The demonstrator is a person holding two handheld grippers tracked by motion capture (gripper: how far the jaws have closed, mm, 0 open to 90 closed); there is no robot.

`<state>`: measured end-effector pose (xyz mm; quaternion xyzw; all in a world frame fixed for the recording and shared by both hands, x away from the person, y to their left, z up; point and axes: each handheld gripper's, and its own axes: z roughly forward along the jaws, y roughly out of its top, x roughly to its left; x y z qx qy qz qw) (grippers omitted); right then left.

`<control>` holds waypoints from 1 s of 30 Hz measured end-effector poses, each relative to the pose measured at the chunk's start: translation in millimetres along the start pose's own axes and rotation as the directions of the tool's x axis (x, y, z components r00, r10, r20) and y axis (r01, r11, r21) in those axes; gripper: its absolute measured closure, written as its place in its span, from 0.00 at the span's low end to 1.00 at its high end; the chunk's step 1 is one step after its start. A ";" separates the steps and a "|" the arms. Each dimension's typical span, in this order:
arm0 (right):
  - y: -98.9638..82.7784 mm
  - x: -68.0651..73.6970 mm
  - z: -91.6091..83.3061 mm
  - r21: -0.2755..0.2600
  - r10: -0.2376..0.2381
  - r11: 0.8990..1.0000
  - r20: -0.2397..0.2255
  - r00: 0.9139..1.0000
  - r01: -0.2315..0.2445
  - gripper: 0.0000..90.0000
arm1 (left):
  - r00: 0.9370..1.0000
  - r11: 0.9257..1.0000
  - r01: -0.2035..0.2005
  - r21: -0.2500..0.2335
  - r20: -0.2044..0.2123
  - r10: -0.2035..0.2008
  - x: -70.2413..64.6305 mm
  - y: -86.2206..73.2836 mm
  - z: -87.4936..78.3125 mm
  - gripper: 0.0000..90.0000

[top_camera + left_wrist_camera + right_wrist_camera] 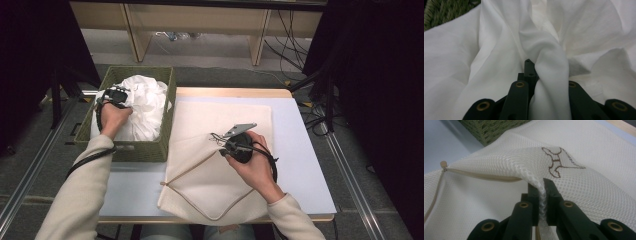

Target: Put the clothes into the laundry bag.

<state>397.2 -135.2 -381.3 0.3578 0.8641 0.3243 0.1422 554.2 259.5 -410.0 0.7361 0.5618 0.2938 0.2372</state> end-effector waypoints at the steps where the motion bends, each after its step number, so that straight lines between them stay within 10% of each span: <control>1: -0.1 -1.5 0.1 -0.006 -0.006 1.000 -0.003 1.000 0.006 0.95 | 1.000 0.999 -0.009 -0.041 -0.003 0.009 0.6 -0.5 -4.1 0.91; 4: -0.3 -1.7 0.1 -0.011 0.010 1.000 -0.007 1.000 -0.010 0.96 | 1.000 0.987 0.013 -0.161 0.024 -0.009 1.5 1.0 -17.9 0.91; 6: 0.4 -3.6 0.0 -0.028 -0.012 1.000 -0.002 1.000 0.011 0.96 | 1.000 0.959 0.021 -0.284 0.027 -0.014 2.0 5.2 -33.5 0.91; 7: 0.4 -3.6 0.0 -0.028 -0.012 1.000 -0.002 1.000 0.011 0.96 | 1.000 0.959 0.021 -0.284 0.027 -0.014 2.0 5.2 -33.5 0.91; 8: 0.6 -5.1 0.7 -0.043 -0.037 0.998 0.005 0.999 0.037 0.96 | 1.000 0.936 0.012 -0.352 0.019 -0.006 2.1 8.2 -43.9 0.91; 9: 0.6 -5.1 0.7 -0.043 -0.037 0.998 0.005 0.999 0.037 0.96 | 1.000 0.936 0.012 -0.352 0.019 -0.006 2.1 8.2 -43.9 0.91; 10: 0.6 -4.4 -0.1 -0.037 -0.024 0.999 -0.001 1.000 0.024 0.96 | 0.999 0.906 0.033 -0.421 0.027 -0.023 1.3 10.6 -54.0 0.91; 11: 0.6 -4.4 -0.1 -0.037 -0.024 0.999 -0.001 1.000 0.024 0.96 | 0.999 0.906 0.033 -0.421 0.027 -0.023 1.3 10.6 -54.0 0.91; 12: 0.4 -4.1 -0.5 -0.036 -0.017 0.999 -0.002 1.000 0.017 0.96 | 0.999 0.873 0.040 -0.486 0.029 -0.029 1.1 12.4 -63.7 0.91; 13: 0.3 -4.4 -0.4 -0.038 -0.020 0.999 -0.001 1.000 0.020 0.96 | 0.999 0.873 0.040 -0.486 0.029 -0.029 1.1 12.4 -63.7 0.91; 14: 0.3 -4.4 -0.4 -0.038 -0.020 0.999 -0.001 1.000 0.020 0.96 | 0.999 0.846 0.041 -0.531 0.029 -0.030 0.3 13.1 -71.5 0.91; 23: 0.1 -6.3 -0.4 -0.050 -0.022 0.998 0.000 1.000 0.022 0.96 | 0.999 0.707 0.038 -0.707 0.023 -0.031 -1.2 15.6 -114.0 0.92; 27: 0.3 -6.4 -1.3 -0.051 -0.011 0.999 -0.004 1.000 0.011 0.96 | 0.999 0.662 0.041 -0.748 0.027 -0.032 1.9 15.2 -132.9 0.92; 30: 0.2 -5.7 -1.3 -0.050 -0.002 0.999 -0.002 1.000 0.002 0.96 | 0.998 0.644 0.056 -0.763 0.043 -0.035 3.7 12.8 -141.5 0.91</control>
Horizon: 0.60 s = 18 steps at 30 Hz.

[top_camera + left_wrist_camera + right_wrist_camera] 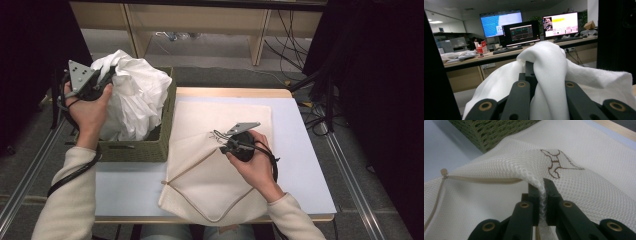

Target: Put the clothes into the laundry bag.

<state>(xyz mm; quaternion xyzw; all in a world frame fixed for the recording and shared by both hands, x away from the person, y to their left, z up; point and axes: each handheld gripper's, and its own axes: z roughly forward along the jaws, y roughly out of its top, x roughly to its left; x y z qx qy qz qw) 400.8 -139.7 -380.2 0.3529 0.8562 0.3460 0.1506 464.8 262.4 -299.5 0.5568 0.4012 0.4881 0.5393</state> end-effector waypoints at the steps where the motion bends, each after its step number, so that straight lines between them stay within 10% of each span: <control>1: -0.1 0.4 0.0 0.005 0.006 1.000 -0.005 1.000 -0.006 0.96 | 1.000 1.000 0.007 -0.002 -0.002 -0.007 0.1 0.9 -1.9 0.91; 18: -0.6 -0.2 0.7 -0.026 0.003 1.000 0.011 1.000 -0.002 0.96 | 0.999 0.981 0.011 -0.194 0.047 -0.002 -2.0 46.1 -58.0 0.92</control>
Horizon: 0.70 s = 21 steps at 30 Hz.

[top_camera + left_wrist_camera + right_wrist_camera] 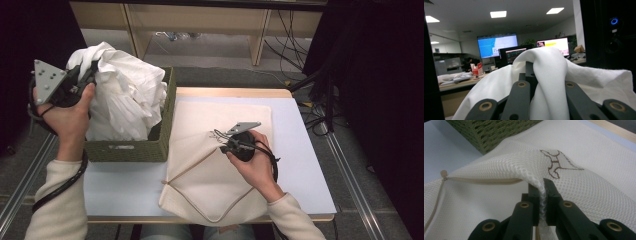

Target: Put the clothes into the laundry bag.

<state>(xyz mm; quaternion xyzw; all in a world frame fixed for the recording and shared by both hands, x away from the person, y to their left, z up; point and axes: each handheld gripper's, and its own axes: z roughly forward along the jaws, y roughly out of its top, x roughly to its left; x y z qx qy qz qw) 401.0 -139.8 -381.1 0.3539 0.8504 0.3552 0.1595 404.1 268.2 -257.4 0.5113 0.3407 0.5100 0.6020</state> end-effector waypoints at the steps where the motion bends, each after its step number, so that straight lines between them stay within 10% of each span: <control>1: 0.0 -0.1 -0.3 0.000 0.002 1.000 0.001 1.000 -0.002 0.96 | 0.999 0.999 0.049 -0.006 0.021 -0.049 -4.7 1.5 -2.6 0.92; 7: 0.7 -1.2 -1.7 0.011 0.004 1.000 -0.006 1.000 -0.004 0.96 | 0.999 0.995 -0.052 -0.085 0.011 0.053 -2.0 23.9 -23.3 0.92; 21: 1.3 -2.1 -4.0 0.006 0.016 1.000 -0.009 1.000 -0.016 0.96 | 0.990 0.968 -0.039 -0.249 0.120 0.071 -31.4 86.1 -69.0 0.92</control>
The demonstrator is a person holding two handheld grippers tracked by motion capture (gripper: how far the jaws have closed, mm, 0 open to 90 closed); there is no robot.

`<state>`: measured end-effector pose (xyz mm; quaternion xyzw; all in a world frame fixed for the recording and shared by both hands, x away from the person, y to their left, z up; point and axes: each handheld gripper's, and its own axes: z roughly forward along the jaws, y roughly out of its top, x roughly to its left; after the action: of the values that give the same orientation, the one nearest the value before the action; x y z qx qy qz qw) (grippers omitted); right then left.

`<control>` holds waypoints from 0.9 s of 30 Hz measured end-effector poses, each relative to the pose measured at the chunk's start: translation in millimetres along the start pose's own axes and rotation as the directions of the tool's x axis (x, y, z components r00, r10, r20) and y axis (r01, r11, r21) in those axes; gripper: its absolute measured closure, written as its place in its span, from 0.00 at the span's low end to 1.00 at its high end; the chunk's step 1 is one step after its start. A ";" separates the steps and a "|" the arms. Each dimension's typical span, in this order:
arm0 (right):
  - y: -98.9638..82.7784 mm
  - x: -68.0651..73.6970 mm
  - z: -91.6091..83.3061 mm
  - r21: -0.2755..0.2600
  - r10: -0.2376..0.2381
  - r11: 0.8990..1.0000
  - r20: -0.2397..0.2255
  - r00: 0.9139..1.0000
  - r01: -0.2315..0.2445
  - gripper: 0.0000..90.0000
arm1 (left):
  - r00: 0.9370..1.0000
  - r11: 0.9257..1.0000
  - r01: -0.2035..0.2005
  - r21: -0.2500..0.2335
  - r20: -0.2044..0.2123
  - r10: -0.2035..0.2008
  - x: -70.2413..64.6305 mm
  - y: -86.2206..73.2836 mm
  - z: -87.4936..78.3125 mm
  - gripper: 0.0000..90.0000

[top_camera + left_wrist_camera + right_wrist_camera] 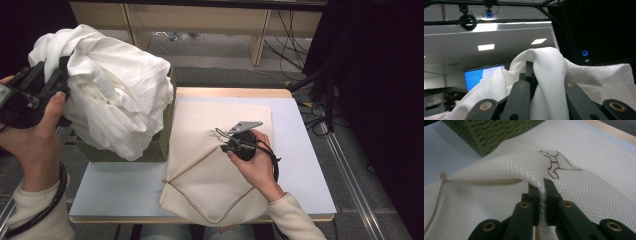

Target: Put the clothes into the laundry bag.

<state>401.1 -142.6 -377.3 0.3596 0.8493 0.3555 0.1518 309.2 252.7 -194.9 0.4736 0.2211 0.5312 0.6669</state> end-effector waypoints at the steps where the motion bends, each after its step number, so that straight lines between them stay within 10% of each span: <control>1: 0.0 -0.4 -0.2 -0.003 -0.006 1.000 0.002 1.000 0.006 0.96 | 1.000 1.000 0.003 -0.010 0.011 -0.003 -2.8 4.4 -2.2 0.92; 9: 1.2 -0.7 -2.4 -0.025 0.013 1.000 0.004 1.000 -0.013 0.97 | 0.979 0.994 0.092 -0.058 0.189 -0.080 -17.6 22.5 -13.1 0.92; 16: 7.2 -3.5 -4.0 -0.061 0.039 0.997 0.005 0.999 -0.039 0.97 | 0.900 0.969 0.245 -0.037 0.381 -0.213 -30.3 28.3 -15.1 0.92; 21: 13.9 -3.4 -4.4 -0.079 0.039 0.996 -0.004 0.999 -0.040 0.97 | 0.869 0.975 0.220 0.034 0.448 -0.212 -44.2 21.5 -11.0 0.92; 24: 14.5 -3.9 -2.3 -0.092 0.037 0.995 0.000 0.999 -0.037 0.97 | 0.838 0.967 0.211 0.143 0.483 -0.254 -57.0 0.8 -8.5 0.92; 27: 14.2 -4.6 -0.5 -0.096 0.038 0.995 0.002 0.999 -0.038 0.98 | 0.784 0.951 0.196 0.241 0.543 -0.299 -76.4 -29.8 -2.8 0.92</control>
<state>411.2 -139.2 -366.8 0.3686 0.8240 0.3980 0.1636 296.0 184.1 -237.9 0.6336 0.1152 0.2504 0.7229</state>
